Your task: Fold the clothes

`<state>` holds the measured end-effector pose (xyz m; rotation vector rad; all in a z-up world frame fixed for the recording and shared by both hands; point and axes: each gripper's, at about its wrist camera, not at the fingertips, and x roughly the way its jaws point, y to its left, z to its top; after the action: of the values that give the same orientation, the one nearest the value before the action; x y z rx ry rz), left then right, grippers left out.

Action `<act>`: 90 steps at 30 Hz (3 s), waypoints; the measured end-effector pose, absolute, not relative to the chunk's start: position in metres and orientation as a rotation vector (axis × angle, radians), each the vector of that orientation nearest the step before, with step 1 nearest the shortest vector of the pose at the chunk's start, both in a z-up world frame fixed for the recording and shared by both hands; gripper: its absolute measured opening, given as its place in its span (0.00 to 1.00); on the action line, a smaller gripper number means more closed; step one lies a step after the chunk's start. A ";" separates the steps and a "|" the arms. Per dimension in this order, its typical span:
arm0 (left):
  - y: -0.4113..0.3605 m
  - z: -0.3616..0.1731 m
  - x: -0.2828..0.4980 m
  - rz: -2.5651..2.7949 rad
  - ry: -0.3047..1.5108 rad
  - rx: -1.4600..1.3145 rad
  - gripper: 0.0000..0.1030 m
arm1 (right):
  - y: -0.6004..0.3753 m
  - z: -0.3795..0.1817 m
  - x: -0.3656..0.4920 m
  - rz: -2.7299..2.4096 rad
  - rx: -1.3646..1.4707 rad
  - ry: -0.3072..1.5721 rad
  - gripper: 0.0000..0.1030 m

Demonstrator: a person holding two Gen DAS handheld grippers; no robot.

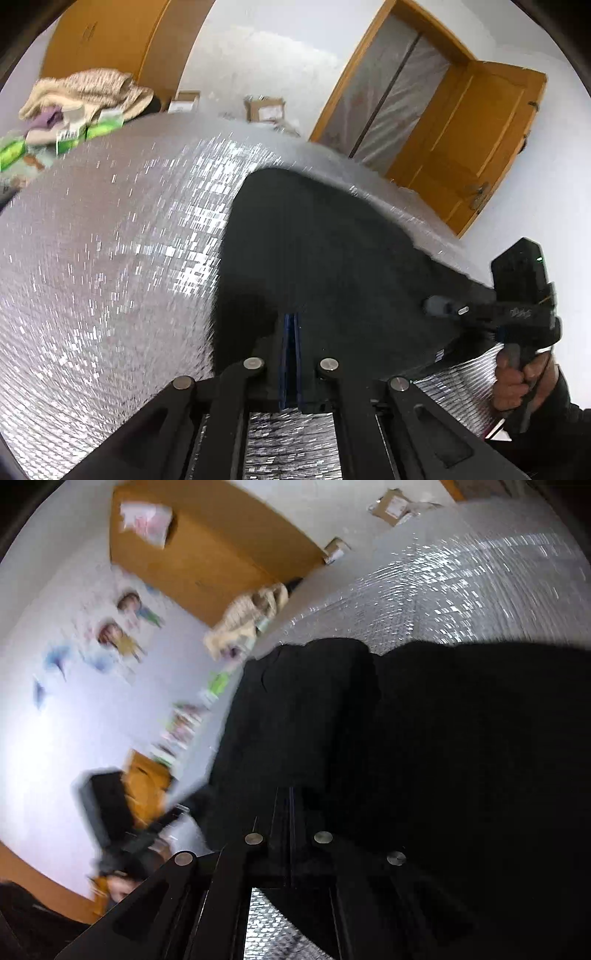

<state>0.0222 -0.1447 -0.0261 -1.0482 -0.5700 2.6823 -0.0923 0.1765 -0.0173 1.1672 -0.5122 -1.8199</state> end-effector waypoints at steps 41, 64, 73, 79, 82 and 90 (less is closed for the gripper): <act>-0.109 -0.022 0.007 2.696 -0.462 -1.089 0.02 | 0.160 0.038 -0.108 -2.069 1.021 -0.250 0.07; -0.124 -0.036 0.014 2.666 -0.541 -1.058 0.02 | 0.110 0.013 -0.170 -2.003 1.154 -0.344 0.00; -0.131 -0.013 0.008 2.722 -0.494 -1.033 0.02 | 0.148 0.015 -0.159 -2.021 1.143 -0.445 0.00; -0.145 -0.030 0.008 2.725 -0.570 -1.102 0.02 | 0.172 0.017 -0.153 -2.047 1.138 -0.507 0.02; -0.144 -0.023 0.013 2.739 -0.543 -1.073 0.02 | 0.189 0.024 -0.136 -2.043 1.112 -0.508 0.03; -0.124 -0.012 0.013 2.716 -0.499 -1.032 0.02 | 0.195 0.024 -0.070 -1.972 1.077 -0.296 0.05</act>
<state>0.0126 -0.1241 -0.0115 -1.0322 -0.4994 2.7164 -0.0705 0.1950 0.0240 1.0771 -0.2965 -1.9716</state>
